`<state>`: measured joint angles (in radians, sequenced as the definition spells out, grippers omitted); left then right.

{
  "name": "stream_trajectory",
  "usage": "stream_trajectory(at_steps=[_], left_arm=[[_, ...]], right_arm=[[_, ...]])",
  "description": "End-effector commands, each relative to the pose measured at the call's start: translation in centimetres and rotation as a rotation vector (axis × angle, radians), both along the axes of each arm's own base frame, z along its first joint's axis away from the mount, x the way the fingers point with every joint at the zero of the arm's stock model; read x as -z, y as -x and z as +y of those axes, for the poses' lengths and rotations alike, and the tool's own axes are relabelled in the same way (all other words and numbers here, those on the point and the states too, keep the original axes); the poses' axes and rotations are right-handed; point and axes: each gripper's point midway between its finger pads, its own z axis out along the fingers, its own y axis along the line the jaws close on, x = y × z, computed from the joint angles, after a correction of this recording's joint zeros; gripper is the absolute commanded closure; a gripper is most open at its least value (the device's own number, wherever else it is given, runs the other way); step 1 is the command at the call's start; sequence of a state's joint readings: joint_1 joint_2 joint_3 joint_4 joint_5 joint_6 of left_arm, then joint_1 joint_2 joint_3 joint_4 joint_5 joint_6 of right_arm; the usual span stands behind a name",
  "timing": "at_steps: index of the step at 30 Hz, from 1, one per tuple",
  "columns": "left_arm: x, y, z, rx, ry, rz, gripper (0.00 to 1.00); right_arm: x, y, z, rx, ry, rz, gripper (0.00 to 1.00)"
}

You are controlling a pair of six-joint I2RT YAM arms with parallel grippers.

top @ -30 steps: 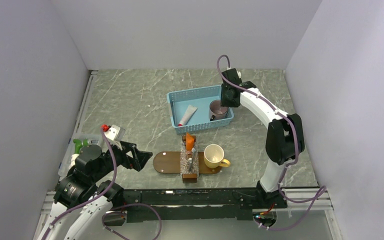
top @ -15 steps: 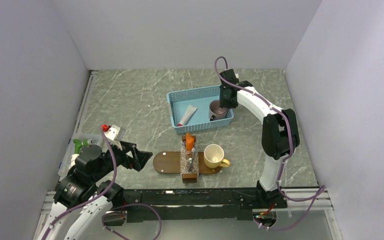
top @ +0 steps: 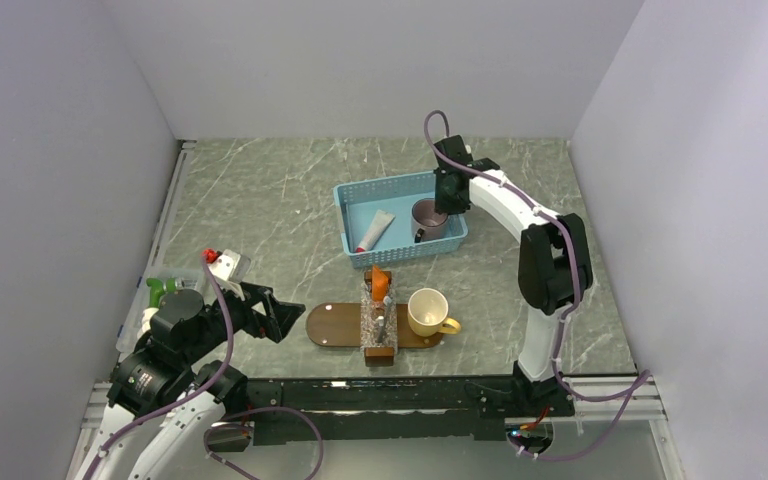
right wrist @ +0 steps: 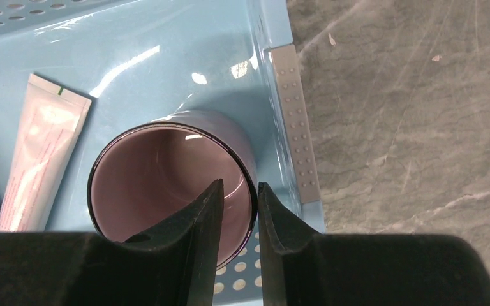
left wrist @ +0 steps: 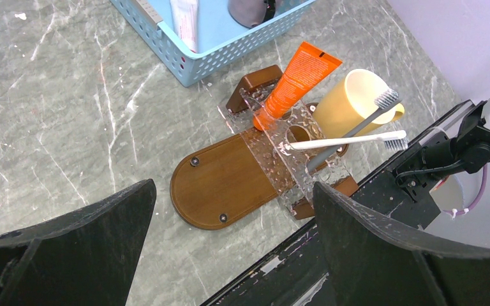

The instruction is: Prepare toiletry sets of a toothbrush and toothpaste on the tray

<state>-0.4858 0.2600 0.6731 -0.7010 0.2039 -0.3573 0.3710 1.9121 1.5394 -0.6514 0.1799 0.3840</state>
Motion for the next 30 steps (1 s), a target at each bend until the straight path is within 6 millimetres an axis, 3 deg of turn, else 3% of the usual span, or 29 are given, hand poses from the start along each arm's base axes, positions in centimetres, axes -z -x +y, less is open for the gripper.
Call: stream_trajectory(at_steps=[1, 9, 15, 18, 23, 30], left_arm=[[-0.3, -0.5, 0.0, -0.016, 0.009, -0.013, 0.01], [-0.3, -0.5, 0.1, -0.017, 0.009, -0.014, 0.01], [-0.3, -0.5, 0.1, -0.018, 0.006, -0.01, 0.01], [-0.3, -0.5, 0.0, -0.018, 0.007, -0.01, 0.01], [-0.5, -0.8, 0.5, -0.045, 0.001, -0.018, 0.01], [-1.3, -2.1, 1.8, -0.143, -0.025, -0.03, 0.01]], right_arm=[[0.0, -1.1, 1.0, -0.021, 0.002, 0.001, 0.72], [0.6, -1.5, 0.9, -0.029, 0.022, 0.021, 0.76], [0.4, -1.7, 1.0, -0.029, 0.019, 0.014, 0.95], [0.0, -1.9, 1.1, -0.032, 0.012, 0.009, 1.0], [-1.7, -2.5, 1.6, -0.037, -0.011, -0.025, 1.0], [-6.2, -3.4, 1.5, -0.022, -0.027, -0.129, 1.0]])
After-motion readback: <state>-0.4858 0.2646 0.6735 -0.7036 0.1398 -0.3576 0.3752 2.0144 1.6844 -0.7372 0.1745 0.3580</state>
